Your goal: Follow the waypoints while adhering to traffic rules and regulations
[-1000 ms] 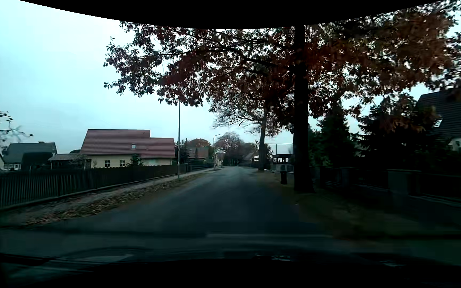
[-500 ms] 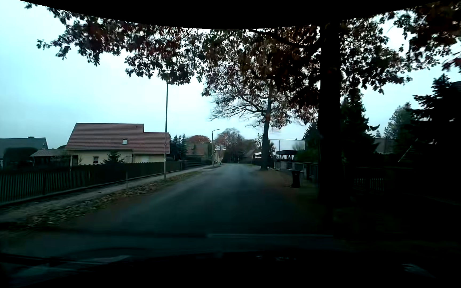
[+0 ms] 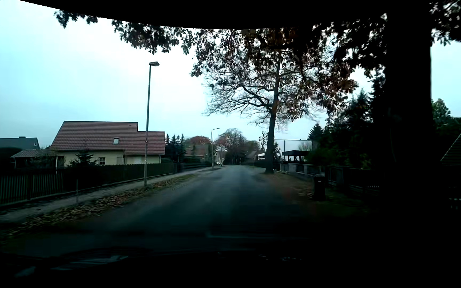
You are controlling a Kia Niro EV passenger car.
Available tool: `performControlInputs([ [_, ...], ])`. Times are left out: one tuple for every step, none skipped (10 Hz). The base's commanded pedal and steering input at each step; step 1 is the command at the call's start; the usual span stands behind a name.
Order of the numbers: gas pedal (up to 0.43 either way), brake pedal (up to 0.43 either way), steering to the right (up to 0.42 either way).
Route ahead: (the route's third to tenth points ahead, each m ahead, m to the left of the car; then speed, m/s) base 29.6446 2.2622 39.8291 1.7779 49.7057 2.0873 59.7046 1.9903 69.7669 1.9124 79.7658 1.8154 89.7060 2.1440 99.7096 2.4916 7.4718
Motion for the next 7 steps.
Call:
performControlInputs([
  [0.118,0.000,-0.010],
  [0.118,0.000,-0.010],
  [0.118,0.000,-0.009],
  [0.118,0.000,-0.008],
  [0.118,0.000,-0.009],
  [0.118,0.000,-0.009],
  [0.118,0.000,-0.006],
])
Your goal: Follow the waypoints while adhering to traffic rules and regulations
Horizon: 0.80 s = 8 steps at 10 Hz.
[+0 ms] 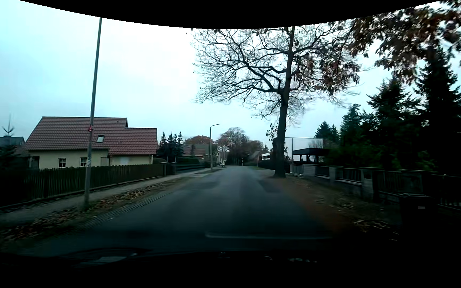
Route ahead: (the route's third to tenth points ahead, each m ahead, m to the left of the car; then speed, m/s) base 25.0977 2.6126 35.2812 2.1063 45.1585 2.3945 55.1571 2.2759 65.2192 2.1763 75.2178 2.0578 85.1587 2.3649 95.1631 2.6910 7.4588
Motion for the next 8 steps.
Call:
performControlInputs([
  [0.118,0.000,-0.004],
  [0.118,0.000,-0.004],
  [0.118,0.000,-0.003],
  [0.118,0.000,-0.001],
  [0.118,0.000,0.000],
  [0.118,0.000,0.002],
  [0.118,0.000,0.003],
  [0.118,0.000,0.003],
])
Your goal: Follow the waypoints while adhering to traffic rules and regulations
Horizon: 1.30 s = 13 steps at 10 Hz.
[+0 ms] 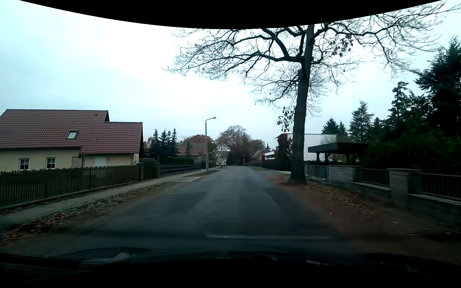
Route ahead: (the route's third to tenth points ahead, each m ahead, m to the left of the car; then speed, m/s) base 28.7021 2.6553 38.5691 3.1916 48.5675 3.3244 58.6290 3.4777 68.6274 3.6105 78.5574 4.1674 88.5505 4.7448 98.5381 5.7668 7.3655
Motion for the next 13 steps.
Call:
performControlInputs([
  [0.118,0.000,0.003],
  [0.118,0.000,0.004],
  [0.118,0.000,0.004],
  [0.118,0.000,0.004],
  [0.118,0.000,0.004],
  [0.118,0.000,0.003],
  [0.118,0.000,0.003],
  [0.118,0.000,0.003],
  [0.118,0.000,0.002],
  [0.118,0.000,0.002],
  [0.118,0.000,0.002],
  [0.118,0.000,0.002],
  [0.118,0.000,0.003],
])
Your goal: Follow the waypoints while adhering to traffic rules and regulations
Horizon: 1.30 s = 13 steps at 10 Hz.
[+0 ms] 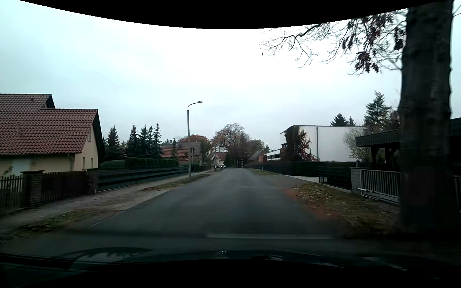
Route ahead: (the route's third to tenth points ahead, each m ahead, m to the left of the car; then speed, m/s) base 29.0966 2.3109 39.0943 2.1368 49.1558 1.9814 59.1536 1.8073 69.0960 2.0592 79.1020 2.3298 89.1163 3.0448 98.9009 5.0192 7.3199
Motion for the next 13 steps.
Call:
performControlInputs([
  [0.118,0.000,0.004],
  [0.118,0.000,0.004],
  [0.118,0.000,0.005],
  [0.118,0.000,0.005],
  [0.118,0.000,0.006],
  [0.118,0.000,0.006],
  [0.118,0.000,0.006],
  [0.118,0.000,0.006],
  [0.118,0.000,0.006],
  [0.118,0.000,0.006],
  [0.118,0.000,0.007],
  [0.118,0.000,0.007],
  [0.118,0.000,0.006],
])
